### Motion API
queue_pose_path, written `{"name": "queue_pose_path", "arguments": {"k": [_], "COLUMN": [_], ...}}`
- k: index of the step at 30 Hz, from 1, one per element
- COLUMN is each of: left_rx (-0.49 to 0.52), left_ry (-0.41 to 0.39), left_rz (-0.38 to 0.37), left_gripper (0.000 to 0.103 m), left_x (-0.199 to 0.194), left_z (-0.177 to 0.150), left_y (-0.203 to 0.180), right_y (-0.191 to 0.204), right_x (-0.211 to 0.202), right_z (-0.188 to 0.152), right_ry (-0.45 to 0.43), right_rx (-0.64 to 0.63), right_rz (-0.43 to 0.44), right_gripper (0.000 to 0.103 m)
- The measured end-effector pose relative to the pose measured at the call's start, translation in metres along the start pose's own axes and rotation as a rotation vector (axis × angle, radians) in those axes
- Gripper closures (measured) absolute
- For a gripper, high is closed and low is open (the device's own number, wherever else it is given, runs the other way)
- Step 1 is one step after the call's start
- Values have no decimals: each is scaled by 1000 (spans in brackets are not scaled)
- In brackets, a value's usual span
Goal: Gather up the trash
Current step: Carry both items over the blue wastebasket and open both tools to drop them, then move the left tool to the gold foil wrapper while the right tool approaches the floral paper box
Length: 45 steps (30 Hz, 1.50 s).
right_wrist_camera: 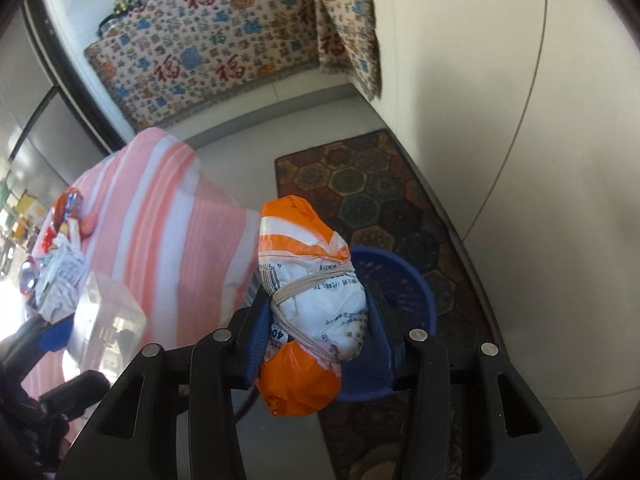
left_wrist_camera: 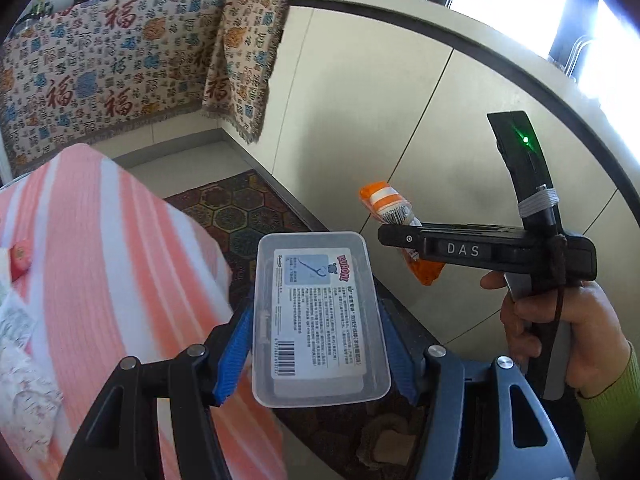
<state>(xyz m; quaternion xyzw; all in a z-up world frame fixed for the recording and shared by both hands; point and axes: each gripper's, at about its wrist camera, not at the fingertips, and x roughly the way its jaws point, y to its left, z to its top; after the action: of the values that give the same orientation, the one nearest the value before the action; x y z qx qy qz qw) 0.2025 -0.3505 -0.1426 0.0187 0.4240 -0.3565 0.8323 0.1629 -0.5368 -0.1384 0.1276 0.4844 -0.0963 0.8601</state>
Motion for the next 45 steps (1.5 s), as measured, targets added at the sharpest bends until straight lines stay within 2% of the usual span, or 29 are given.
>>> {"name": "queue_pose_path", "arguments": {"k": [5,12,13,16,19,22,27,32,35,39,45], "left_rx": [-17,-12,-8,-8,-16,-10,12,-2,-27,-69,-175], "left_ry": [67,137,143,168,161,105,-11,-90,-112,-94,-59], "left_rz": [-23,-7,-11,12,26,23,26,59,111,241,432], "left_gripper": [41,40,40,38,38,38,37,32,31,30,30], "left_x": [63,120,127,147,148,126,55,-22,-66,-107,-158], "left_z": [7,11,12,13,18,19,14,-11,-38,-80,-140], "left_y": [-2,-5,-6,-4,-2,-2,2,24,44,84,159], "right_y": [-33,-58,-61,-71,-71,-65,-33,25,69,135,249], "right_x": [27,58,60,61,51,34,-9,-50,-60,-58,-35], "right_z": [6,11,10,7,8,10,7,-8,-19,-44,-107], "right_ry": [29,55,50,30,-5,-67,-215,-375,-434,-423,-257], "right_rx": [61,131,142,169,177,141,41,-123,-217,-308,-448], "right_rz": [8,32,31,34,35,2,-42,-102,-88,14,203], "right_gripper": [56,55,54,29,29,29,27,22,15,13,13]}}
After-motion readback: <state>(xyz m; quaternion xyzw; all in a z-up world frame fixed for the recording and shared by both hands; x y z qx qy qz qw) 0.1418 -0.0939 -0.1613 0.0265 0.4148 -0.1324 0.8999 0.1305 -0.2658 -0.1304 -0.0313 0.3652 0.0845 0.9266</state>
